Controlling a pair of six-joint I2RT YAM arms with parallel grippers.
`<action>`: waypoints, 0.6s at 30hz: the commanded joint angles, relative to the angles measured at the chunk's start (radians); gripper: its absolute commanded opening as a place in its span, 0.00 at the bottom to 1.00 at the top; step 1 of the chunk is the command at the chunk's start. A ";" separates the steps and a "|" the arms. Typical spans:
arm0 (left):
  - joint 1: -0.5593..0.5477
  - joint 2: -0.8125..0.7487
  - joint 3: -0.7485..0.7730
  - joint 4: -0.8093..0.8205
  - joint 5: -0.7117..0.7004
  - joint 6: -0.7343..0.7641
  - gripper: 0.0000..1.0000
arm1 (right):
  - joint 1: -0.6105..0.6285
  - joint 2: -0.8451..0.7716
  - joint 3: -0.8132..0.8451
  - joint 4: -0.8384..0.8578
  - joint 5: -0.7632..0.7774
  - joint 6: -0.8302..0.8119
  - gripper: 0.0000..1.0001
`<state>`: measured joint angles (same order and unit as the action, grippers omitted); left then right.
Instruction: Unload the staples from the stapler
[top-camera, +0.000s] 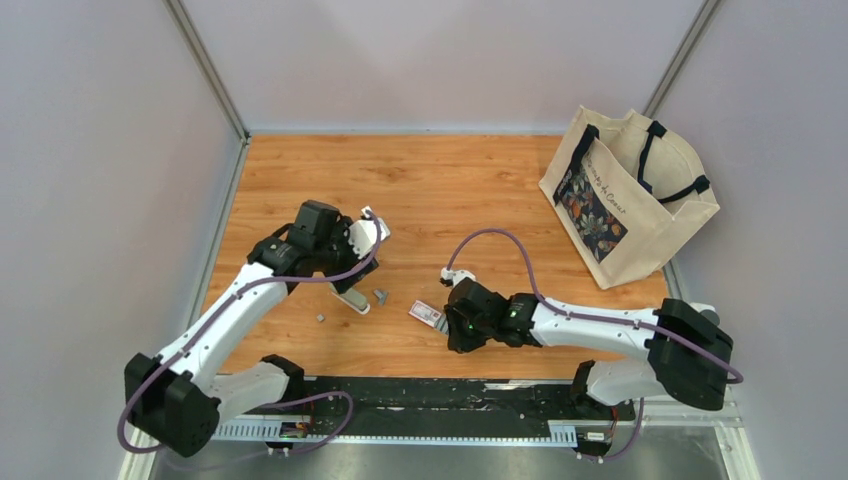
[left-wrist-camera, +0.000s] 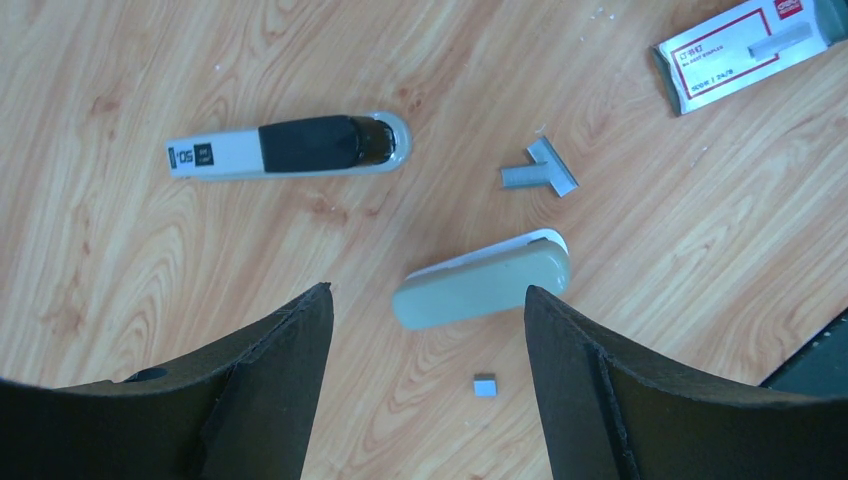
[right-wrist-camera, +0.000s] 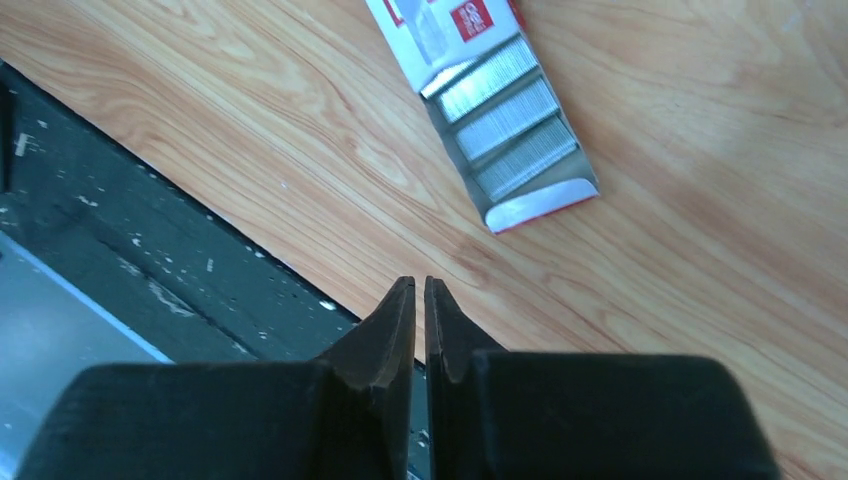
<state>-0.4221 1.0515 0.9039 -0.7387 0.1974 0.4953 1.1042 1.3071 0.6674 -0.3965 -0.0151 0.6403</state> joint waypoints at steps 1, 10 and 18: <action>-0.050 0.076 0.049 0.061 -0.055 0.078 0.78 | 0.006 0.030 0.005 0.137 -0.029 0.076 0.10; -0.115 0.199 0.026 0.120 -0.067 0.172 0.78 | 0.008 0.127 0.006 0.168 0.007 0.110 0.06; -0.133 0.295 -0.003 0.185 -0.013 0.279 0.81 | -0.035 0.135 0.006 0.154 0.056 0.087 0.08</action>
<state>-0.5484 1.2949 0.9031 -0.6029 0.1425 0.6880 1.0954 1.4410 0.6674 -0.2707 -0.0010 0.7292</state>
